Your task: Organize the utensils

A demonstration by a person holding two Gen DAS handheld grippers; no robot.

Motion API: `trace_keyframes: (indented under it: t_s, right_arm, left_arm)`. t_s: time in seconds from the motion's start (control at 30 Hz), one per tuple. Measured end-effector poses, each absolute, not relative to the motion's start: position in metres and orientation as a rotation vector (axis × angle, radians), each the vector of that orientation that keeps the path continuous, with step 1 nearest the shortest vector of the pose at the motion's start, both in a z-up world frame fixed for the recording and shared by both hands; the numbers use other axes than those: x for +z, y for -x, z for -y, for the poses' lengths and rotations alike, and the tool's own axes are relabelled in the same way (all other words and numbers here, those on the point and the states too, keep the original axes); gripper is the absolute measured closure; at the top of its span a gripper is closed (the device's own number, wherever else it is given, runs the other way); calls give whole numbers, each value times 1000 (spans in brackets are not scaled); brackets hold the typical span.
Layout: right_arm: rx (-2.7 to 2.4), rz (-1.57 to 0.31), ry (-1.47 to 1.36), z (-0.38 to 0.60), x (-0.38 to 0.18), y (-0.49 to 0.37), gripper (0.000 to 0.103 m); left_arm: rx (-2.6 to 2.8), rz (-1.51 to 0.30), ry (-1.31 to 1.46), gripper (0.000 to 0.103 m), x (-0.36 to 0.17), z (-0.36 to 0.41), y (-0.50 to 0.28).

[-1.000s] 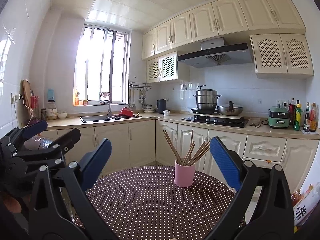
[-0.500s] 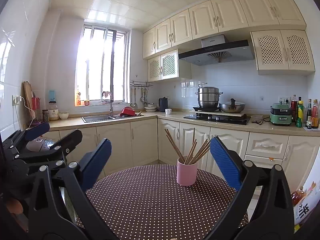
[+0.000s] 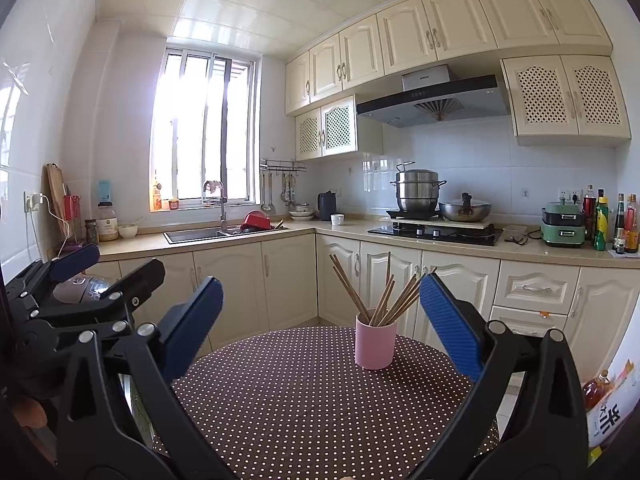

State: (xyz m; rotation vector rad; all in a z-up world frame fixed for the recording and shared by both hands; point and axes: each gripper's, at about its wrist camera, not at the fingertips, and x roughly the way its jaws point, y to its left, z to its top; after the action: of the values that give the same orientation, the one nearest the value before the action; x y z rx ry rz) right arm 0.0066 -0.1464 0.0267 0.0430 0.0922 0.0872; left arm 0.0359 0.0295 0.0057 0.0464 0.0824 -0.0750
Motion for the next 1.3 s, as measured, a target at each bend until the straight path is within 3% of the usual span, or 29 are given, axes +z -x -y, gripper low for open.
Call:
trace_keyframes:
  t_s: [1.3]
  right_arm:
    - [81, -108, -51, 143, 21, -8, 6]
  left_arm:
    - [-73, -95, -54, 9, 1, -36, -41]
